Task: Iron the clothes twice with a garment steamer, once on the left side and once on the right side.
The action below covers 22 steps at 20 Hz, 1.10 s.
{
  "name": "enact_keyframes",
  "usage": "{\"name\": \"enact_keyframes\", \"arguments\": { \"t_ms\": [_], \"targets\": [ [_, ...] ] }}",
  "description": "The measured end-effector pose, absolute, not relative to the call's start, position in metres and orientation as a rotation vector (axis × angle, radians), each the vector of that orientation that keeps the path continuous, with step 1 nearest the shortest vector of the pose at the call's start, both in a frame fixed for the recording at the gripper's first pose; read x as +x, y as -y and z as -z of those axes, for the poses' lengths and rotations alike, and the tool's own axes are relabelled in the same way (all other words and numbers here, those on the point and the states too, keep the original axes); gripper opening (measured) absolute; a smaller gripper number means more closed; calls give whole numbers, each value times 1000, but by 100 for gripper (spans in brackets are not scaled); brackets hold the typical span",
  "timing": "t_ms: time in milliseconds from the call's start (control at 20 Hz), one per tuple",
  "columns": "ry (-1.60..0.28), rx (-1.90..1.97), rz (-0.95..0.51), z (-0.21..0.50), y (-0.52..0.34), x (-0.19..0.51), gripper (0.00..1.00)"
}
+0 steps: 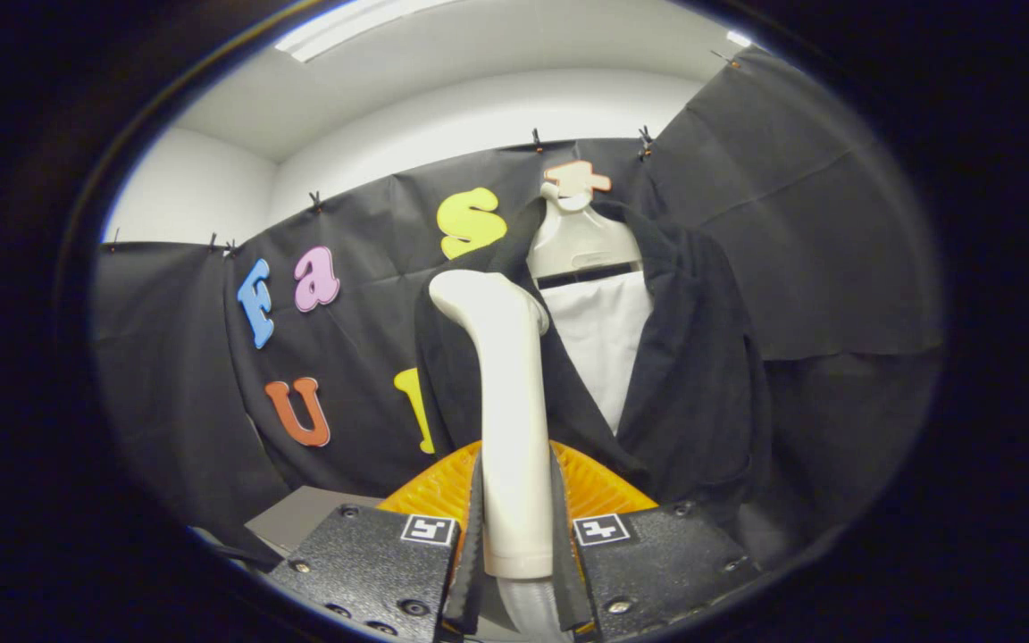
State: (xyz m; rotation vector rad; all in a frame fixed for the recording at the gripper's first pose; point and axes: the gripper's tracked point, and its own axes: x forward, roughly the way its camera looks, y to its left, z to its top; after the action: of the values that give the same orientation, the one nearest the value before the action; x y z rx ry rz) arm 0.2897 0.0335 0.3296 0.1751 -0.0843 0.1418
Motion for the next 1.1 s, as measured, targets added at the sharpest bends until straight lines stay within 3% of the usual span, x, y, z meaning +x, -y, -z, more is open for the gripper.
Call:
{"name": "enact_keyframes", "arguments": {
  "t_ms": [1100],
  "targets": [
    [-100, 153, -61, -222, -5, 284, 35]
  ]
}}
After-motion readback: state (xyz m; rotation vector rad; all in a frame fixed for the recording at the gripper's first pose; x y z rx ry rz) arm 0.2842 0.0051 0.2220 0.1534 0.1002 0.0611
